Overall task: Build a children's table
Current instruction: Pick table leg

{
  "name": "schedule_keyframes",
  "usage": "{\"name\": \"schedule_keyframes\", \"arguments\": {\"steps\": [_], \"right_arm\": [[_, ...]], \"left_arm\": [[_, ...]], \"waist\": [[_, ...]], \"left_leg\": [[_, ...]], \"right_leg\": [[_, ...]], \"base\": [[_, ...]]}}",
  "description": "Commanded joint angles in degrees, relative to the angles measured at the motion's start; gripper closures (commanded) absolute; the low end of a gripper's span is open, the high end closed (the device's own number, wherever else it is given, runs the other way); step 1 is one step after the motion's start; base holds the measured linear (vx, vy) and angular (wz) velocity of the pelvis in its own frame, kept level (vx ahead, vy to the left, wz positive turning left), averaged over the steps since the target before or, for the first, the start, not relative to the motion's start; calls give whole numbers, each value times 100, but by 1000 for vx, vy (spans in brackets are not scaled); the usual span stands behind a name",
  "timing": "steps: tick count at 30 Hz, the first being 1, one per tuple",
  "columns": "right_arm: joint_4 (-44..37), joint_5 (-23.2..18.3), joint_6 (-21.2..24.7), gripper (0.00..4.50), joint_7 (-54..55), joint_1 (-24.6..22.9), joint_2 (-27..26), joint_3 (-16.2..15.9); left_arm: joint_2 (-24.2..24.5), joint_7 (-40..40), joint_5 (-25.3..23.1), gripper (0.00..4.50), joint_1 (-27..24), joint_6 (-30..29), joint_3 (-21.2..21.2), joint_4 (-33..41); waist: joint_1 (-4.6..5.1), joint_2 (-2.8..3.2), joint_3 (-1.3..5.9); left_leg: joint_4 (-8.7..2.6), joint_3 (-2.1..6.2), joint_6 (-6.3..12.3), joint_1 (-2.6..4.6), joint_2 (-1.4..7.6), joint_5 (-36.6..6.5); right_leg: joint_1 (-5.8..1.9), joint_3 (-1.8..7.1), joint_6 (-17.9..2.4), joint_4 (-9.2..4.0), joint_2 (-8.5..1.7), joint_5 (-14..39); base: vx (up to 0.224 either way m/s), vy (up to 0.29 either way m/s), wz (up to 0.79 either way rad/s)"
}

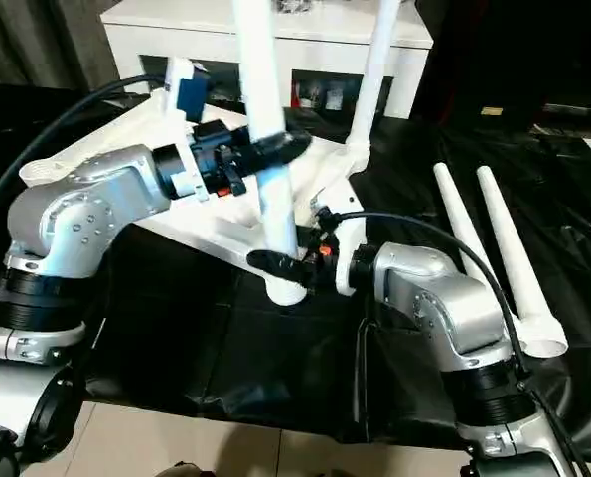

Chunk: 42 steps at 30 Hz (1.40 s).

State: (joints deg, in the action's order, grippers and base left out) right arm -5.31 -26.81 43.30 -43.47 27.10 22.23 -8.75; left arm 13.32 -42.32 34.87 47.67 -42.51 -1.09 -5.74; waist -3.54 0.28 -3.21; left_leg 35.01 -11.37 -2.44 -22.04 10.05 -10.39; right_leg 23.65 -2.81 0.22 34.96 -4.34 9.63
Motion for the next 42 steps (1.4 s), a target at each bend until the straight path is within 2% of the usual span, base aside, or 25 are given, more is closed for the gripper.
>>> {"name": "schedule_keyframes", "arguments": {"steps": [1, 11, 21, 22, 23, 24, 29, 30, 31, 33, 34, 35, 36, 37, 38, 39, 40, 41, 42], "right_arm": [[70, -7, 73, 149, -45, 168, 12, -18], [23, -9, 128, 249, -111, 156, 77, -34], [-12, 67, 98, 261, -140, 99, 127, -93], [5, 102, 69, 262, -93, 96, 113, -86], [5, 102, 69, 262, -93, 96, 113, -86], [68, 149, 17, 262, 38, 103, 71, -14], [202, 163, -63, 263, 278, 137, -5, 235], [220, 172, -100, 264, 350, 145, -24, 307], [248, 174, -140, 264, 435, 166, -47, 402], [387, 153, -232, 264, 711, 269, -122, 728], [432, 150, -250, 264, 787, 297, -140, 809], [555, 204, -353, 264, 971, 337, -120, 989], [623, 244, -417, 264, 1085, 340, -98, 1094], [662, 268, -454, 264, 1158, 339, -87, 1157], [682, 298, -483, 264, 1223, 328, -79, 1195], [704, 366, -528, 264, 1338, 304, -72, 1239], [678, 445, -553, 264, 1418, 222, -52, 1246], [678, 445, -553, 264, 1418, 222, -52, 1246], [594, 510, -534, 264, 1501, 86, -63, 1263]], "left_arm": [[47, -82, -41, 275, 79, -5, -96, 203], [108, -177, -99, 275, 58, 15, -176, 203], [127, -99, -196, 275, 77, 79, -204, 210], [112, -96, -94, 240, 87, -69, -164, 184], [112, -96, -94, 219, 87, -69, -164, 184], [126, -54, 95, 205, 78, -361, -58, 205], [188, -177, 417, 163, -31, -650, 114, 258], [212, -225, 438, 158, -68, -661, 116, 259], [228, -249, 457, 150, -100, -676, 129, 242], [272, -300, 484, 126, -182, -704, 157, 167], [294, -336, 479, 119, -207, -699, 144, 159], [394, -420, 302, 115, -273, -539, 61, 68], [520, -531, 20, 94, -338, -235, -105, -15], [604, -597, -163, 94, -380, -49, -214, -57], [674, -578, -443, 82, -396, 239, -353, -179], [808, -563, -923, 69, -399, 742, -631, -433], [1076, -601, -1733, 69, -361, 1591, -1231, -931], [1076, -601, -1733, 64, -361, 1591, -1231, -931], [1412, -676, -2725, 51, -274, 2576, -2030, -1654]], "waist": [[-21, -72, 413], [-24, -67, 417], [-24, -65, 420], [-19, -70, 422], [-22, -71, 423], [-22, -72, 421], [-23, -59, 414], [-21, -33, 417], [-15, -46, 419], [-13, 2, 420], [-2, -24, 425], [-7, 23, 423], [-4, 10, 422], [2, 31, 425], [4, 22, 426], [14, 26, 421], [13, 83, 425], [17, 70, 426], [33, 66, 448]], "left_leg": [[-381, 131, 85, 103, 251, -839], [-374, 129, 88, 104, 252, -800], [-372, 129, 106, 99, 251, -767], [-370, 130, 108, 96, 252, -762], [-367, 128, 102, 96, 249, -755], [-369, 126, 109, 96, 249, -756], [-369, 125, 40, 110, 240, -817], [-371, 129, 26, 112, 240, -817], [-372, 124, 27, 114, 238, -817], [-373, 129, 18, 114, 239, -817], [-372, 123, 5, 114, 227, -810], [-374, 125, -11, 117, 221, -836], [-386, 134, -29, 122, 227, -891], [-384, 127, -57, 132, 228, -902], [-387, 133, -55, 131, 226, -894], [-398, 145, -48, 127, 221, -915], [-400, 159, -47, 131, 217, -946], [-406, 159, -58, 143, 223, -1002], [-404, 156, -125, 141, 220, -977]], "right_leg": [[-319, 231, -1197, -377, -338, 1246], [-326, 235, -1231, -368, -341, 1154], [-329, 232, -1252, -360, -335, 1110], [-333, 232, -1256, -357, -333, 1083], [-335, 232, -1263, -352, -335, 1075], [-332, 233, -1269, -356, -334, 1080], [-313, 229, -1277, -360, -330, 1215], [-313, 230, -1264, -357, -327, 1199], [-313, 230, -1261, -359, -321, 1160], [-308, 230, -1279, -356, -324, 1097], [-309, 227, -1289, -360, -319, 1103], [-311, 226, -1291, -364, -313, 1128], [-306, 225, -1213, -391, -307, 1188], [-305, 226, -1180, -378, -299, 1176], [-309, 225, -1150, -389, -297, 1163], [-308, 221, -1047, -417, -286, 1185], [-311, 223, -978, -428, -287, 1223], [-297, 223, -890, -446, -283, 1275], [-328, 228, -906, -382, -297, 1126]], "base": [[0, 0, 0], [0, 0, 0], [0, 0, 0], [0, 0, 0], [0, 0, 0], [0, 0, 0], [0, 0, 0], [0, 0, 0], [0, 0, 0], [0, 0, 0], [0, 0, 0], [0, 0, 0], [0, 0, 0], [0, 0, 0], [0, 0, 0], [0, 0, 0], [0, 0, 0], [0, 0, 0], [0, 0, 0]]}}
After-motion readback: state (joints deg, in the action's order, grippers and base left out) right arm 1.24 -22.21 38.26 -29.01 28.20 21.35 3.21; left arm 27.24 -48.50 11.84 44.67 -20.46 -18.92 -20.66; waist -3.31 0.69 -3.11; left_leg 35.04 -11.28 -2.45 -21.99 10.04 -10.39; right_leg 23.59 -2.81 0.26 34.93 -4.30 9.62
